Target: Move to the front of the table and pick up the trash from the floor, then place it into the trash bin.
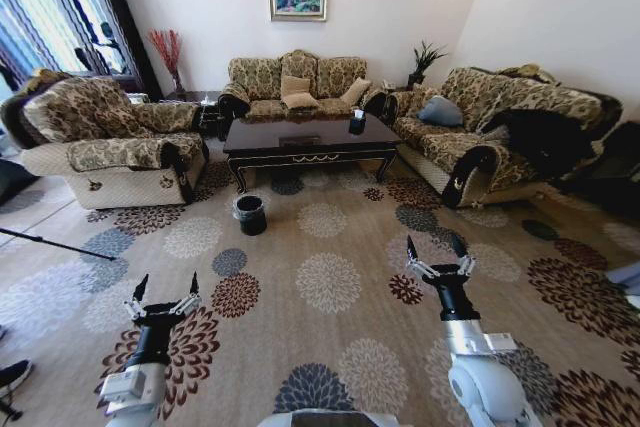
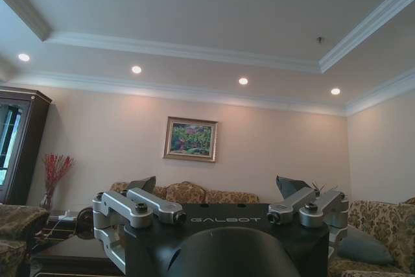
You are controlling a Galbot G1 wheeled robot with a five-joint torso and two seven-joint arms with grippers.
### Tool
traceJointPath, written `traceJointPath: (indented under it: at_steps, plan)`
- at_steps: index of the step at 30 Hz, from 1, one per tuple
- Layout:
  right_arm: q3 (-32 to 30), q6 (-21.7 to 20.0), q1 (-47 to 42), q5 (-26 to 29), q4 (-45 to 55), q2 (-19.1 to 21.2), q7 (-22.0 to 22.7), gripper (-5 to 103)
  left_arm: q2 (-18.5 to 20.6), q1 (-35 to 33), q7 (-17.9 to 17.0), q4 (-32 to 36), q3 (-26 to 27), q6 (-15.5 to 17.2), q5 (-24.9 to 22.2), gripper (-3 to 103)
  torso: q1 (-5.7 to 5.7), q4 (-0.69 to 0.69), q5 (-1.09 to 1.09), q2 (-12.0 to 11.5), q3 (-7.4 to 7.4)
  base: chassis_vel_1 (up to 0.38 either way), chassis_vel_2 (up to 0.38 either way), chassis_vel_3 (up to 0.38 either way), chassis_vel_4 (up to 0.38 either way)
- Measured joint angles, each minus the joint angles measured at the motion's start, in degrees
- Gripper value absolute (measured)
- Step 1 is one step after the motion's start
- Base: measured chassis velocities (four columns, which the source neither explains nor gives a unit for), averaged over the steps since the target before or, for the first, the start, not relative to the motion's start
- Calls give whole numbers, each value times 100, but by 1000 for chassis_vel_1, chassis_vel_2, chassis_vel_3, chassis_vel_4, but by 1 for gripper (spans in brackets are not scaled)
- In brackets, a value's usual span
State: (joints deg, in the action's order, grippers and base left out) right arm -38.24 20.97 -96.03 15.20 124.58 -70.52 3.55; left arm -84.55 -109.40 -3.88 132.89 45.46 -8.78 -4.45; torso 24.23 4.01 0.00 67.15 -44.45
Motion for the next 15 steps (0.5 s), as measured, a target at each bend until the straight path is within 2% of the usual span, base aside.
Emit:
traceJointPath:
  at_steps: [15]
  plan:
    - [0, 0, 0, 0, 0, 0, 0, 100, 0, 0, 0, 0, 0, 0, 0, 100, -5, 0, 0, -11, 7, 0, 0, 0, 0]
